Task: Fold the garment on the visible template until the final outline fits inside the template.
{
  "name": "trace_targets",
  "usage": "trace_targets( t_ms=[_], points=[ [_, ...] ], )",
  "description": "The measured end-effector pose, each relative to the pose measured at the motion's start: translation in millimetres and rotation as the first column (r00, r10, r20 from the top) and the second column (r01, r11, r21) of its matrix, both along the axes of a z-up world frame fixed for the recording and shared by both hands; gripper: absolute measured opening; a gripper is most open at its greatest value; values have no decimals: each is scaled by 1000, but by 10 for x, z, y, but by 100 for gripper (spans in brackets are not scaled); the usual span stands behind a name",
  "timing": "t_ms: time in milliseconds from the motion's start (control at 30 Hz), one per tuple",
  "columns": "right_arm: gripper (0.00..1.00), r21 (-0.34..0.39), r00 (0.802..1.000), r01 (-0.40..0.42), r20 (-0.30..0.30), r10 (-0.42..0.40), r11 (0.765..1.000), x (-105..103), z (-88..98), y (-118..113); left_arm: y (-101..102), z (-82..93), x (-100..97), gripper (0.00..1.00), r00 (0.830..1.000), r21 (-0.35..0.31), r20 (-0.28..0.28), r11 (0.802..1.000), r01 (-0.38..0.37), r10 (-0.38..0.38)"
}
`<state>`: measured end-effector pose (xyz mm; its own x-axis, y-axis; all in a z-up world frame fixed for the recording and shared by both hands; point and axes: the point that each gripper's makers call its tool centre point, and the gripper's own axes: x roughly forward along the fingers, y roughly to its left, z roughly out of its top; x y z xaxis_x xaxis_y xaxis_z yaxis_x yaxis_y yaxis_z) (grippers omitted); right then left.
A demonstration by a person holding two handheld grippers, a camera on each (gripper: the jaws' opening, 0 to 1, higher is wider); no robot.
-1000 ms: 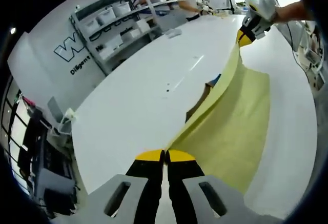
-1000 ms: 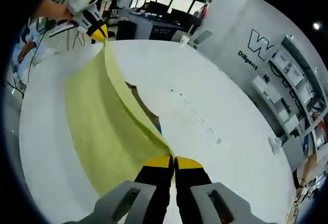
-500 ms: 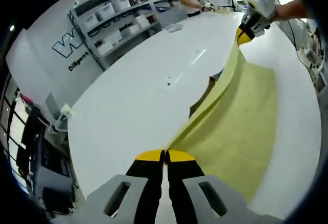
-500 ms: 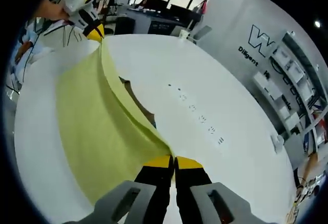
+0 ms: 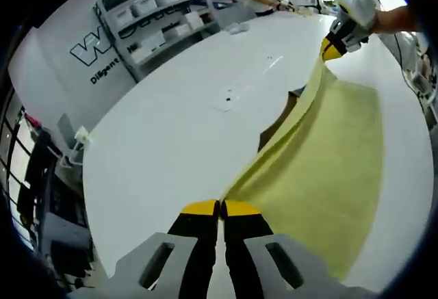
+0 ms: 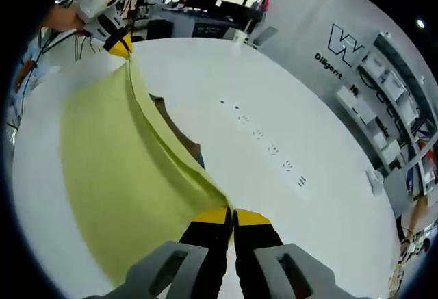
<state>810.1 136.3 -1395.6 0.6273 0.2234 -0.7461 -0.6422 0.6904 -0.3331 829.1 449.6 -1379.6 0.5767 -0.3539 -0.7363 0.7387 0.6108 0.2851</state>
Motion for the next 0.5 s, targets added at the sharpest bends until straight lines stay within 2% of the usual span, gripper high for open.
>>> trace_targets(
  t_ms=[233,500],
  points=[
    [0,25,999,39,-11,-38,999,48,-88,-6,4,-113,50,1,1000,14,-9,1000,0,0],
    [0,10,999,14,-28,-14,1000,50,-201,10,6,-234,54,2,1000,37,-26,999,1,0]
  ],
)
